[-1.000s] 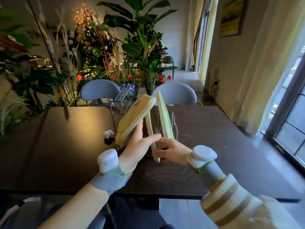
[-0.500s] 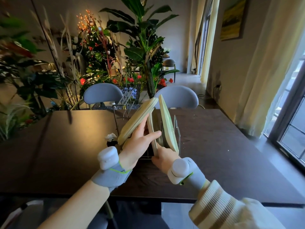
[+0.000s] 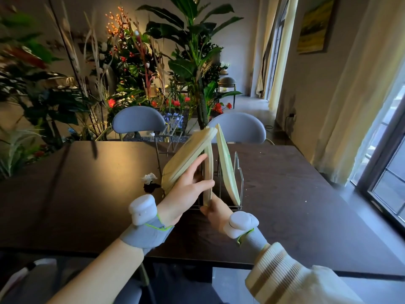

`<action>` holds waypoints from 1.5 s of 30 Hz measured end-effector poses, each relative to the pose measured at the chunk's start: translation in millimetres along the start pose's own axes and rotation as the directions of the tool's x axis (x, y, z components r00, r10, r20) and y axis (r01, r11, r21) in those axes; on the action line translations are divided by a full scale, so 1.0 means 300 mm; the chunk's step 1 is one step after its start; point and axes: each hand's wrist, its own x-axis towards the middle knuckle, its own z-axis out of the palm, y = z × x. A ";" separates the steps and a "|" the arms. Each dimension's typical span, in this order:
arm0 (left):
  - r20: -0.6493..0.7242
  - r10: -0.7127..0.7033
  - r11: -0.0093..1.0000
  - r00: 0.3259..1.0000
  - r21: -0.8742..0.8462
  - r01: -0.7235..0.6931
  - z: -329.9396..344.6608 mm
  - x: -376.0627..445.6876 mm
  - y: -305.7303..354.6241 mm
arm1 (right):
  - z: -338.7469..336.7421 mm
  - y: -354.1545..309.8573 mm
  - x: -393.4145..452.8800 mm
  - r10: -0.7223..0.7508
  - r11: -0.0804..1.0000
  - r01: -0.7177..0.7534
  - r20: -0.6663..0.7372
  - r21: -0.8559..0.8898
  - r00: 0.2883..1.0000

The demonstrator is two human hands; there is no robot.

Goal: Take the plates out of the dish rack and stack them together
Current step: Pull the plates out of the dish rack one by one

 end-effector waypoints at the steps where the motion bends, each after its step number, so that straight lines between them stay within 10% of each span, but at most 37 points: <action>1: 0.007 -0.008 1.000 1.000 -0.007 0.008 0.002 -0.003 0.000 | 0.000 0.002 0.009 0.010 1.000 -0.010 -0.015 0.009 1.000; 25: 0.032 -0.155 0.981 0.987 0.119 0.150 0.005 -0.049 -0.031 | -0.020 -0.010 -0.010 0.008 0.998 -0.004 -0.061 0.063 0.998; 38: 0.067 0.460 0.730 0.885 0.538 -0.421 -0.080 -0.104 0.124 | -0.115 -0.076 -0.035 -0.037 0.990 0.049 -0.094 0.132 0.995; 45: 0.007 0.636 0.404 0.772 0.848 -0.342 -0.129 0.004 0.141 | -0.155 -0.126 -0.105 -0.109 0.992 0.081 -0.333 -0.097 0.937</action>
